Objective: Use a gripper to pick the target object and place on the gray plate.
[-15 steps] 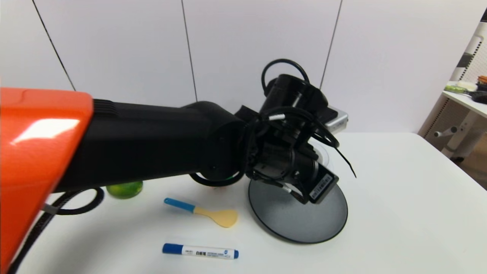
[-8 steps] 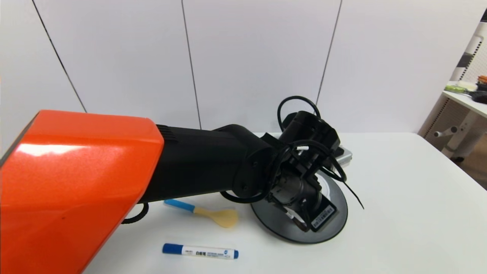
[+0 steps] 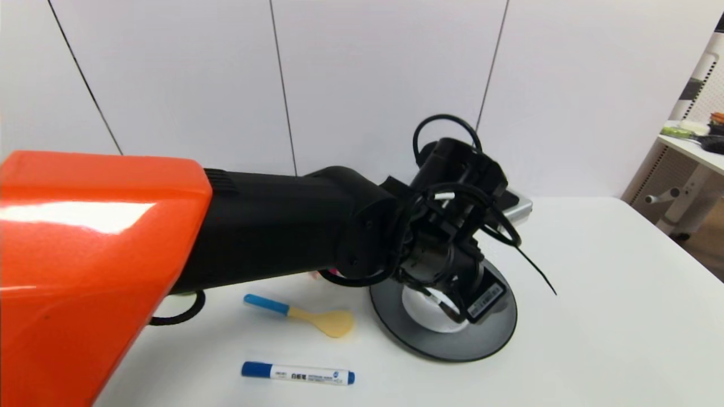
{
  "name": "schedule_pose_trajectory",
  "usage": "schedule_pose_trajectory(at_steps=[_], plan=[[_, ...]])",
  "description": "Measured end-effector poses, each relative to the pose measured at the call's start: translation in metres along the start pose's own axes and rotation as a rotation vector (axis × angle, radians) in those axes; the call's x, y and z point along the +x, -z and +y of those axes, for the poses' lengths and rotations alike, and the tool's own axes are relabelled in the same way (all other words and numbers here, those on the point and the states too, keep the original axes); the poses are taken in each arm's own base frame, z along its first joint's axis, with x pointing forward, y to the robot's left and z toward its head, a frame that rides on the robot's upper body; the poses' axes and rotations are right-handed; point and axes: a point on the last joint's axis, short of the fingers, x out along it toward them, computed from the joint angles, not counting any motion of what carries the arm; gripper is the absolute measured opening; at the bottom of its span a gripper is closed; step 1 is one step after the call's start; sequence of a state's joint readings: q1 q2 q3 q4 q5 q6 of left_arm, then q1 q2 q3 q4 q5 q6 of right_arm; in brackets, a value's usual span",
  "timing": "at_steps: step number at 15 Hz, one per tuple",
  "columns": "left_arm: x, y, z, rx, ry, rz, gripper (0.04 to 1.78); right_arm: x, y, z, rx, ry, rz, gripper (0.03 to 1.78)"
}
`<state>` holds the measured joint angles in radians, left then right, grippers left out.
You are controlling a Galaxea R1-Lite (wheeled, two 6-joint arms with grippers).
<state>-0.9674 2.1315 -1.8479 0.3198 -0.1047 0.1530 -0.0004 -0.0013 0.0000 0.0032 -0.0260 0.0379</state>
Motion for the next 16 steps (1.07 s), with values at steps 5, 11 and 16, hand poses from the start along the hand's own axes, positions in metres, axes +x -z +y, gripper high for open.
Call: schedule_pose_trajectory(at_steps=[5,11,16], plan=[[-0.103,-0.040,0.045,0.006,-0.332,-0.188,1.44,0.000,0.000,0.000,0.000,0.000,0.000,1.71],[-0.312,0.018,0.105,-0.046,-0.865,-0.205,1.58,0.000,0.000,0.000,0.000,0.000,0.000,1.71],[-0.369,0.138,0.014,-0.270,-1.039,-0.116,1.64,0.000,0.000,0.000,0.000,0.000,0.000,1.71]])
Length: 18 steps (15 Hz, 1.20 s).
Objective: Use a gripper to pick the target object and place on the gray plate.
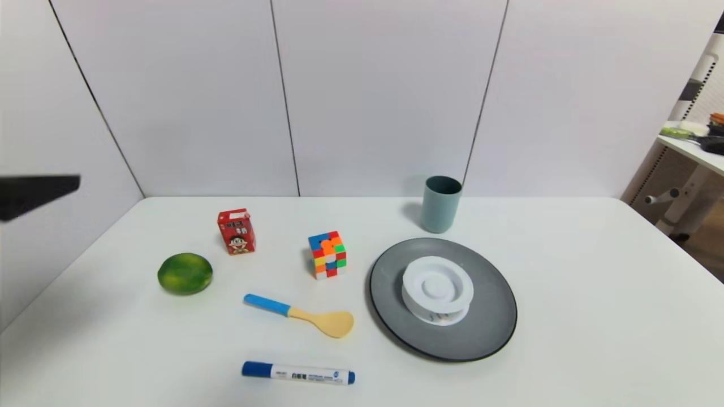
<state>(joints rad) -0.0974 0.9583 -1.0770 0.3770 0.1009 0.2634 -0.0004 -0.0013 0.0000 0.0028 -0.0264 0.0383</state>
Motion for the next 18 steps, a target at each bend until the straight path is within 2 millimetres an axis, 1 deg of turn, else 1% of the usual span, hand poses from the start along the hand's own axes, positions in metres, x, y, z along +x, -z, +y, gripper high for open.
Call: schedule_pose_trajectory(at_steps=[2,3,4,6,8,10,12,14,16,18], plan=[[-0.038,0.059,-0.011,-0.041,-0.021,0.008,1.65,0.000,0.000,0.000,0.000,-0.001,0.001,1.71],[-0.051,0.088,-0.018,-0.053,-0.018,0.008,1.66,0.000,0.000,0.000,0.000,-0.001,0.000,1.71],[-0.059,0.118,-0.026,-0.063,-0.002,0.015,1.67,0.000,0.000,0.000,0.000,-0.001,0.000,1.71],[-0.063,0.166,-0.042,-0.085,0.066,0.011,1.67,0.000,0.000,0.000,0.000,0.000,0.000,1.71],[-0.061,0.198,-0.053,-0.118,0.111,-0.037,1.67,0.000,0.000,0.000,0.000,0.000,0.000,1.71],[-0.062,0.222,-0.061,-0.151,0.091,-0.103,1.68,0.000,0.000,0.000,0.000,0.000,0.000,1.71],[-0.055,0.242,-0.066,-0.178,0.042,-0.153,1.69,0.000,0.000,0.000,0.000,-0.001,0.000,1.71],[-0.051,0.247,-0.066,-0.235,-0.011,-0.243,1.69,0.000,0.000,0.000,0.000,0.000,0.000,1.71],[-0.050,0.250,-0.067,-0.279,-0.029,-0.259,1.69,0.000,0.000,0.000,0.000,-0.001,0.000,1.71],[-0.049,0.251,-0.067,-0.283,-0.030,-0.260,1.69,0.000,0.000,0.000,0.000,0.000,0.000,1.71]])
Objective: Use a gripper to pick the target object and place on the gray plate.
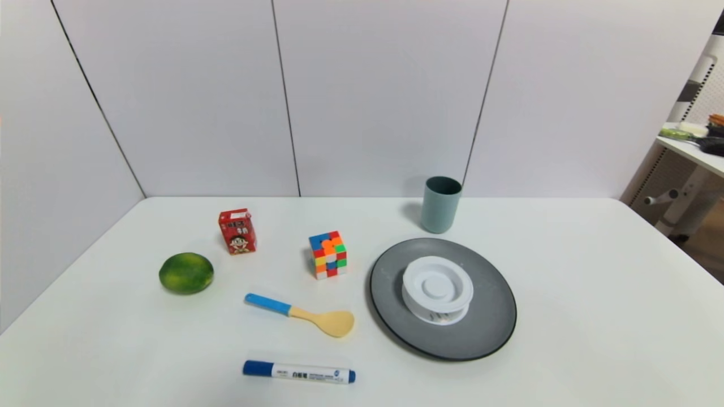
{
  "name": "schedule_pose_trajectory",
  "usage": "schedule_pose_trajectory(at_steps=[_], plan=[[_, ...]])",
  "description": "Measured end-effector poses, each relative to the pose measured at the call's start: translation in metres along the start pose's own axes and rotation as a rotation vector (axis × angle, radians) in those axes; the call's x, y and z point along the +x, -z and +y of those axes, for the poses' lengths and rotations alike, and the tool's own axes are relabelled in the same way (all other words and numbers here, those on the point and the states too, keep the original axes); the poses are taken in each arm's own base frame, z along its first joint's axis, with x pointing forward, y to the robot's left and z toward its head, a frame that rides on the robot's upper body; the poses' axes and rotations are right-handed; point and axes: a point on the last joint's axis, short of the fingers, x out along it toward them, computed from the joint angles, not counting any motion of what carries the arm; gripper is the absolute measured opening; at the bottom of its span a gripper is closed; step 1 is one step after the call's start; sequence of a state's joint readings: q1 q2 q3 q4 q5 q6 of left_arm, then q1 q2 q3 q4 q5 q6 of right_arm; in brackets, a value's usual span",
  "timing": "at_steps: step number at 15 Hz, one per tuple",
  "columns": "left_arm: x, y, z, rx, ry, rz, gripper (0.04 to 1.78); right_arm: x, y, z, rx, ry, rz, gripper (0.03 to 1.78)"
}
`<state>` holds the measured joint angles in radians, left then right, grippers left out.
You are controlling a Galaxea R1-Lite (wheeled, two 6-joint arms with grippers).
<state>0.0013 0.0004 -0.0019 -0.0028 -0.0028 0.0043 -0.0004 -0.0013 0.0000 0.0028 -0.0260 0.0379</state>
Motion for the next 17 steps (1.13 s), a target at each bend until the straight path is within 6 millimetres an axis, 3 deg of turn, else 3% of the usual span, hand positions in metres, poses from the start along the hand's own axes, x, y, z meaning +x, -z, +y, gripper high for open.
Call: schedule_pose_trajectory(at_steps=[17], plan=[[0.0000,0.0006,0.0000,0.000,0.000,0.000,1.69,0.0000,0.0001,0.0001,-0.006,-0.003,0.001,1.71]])
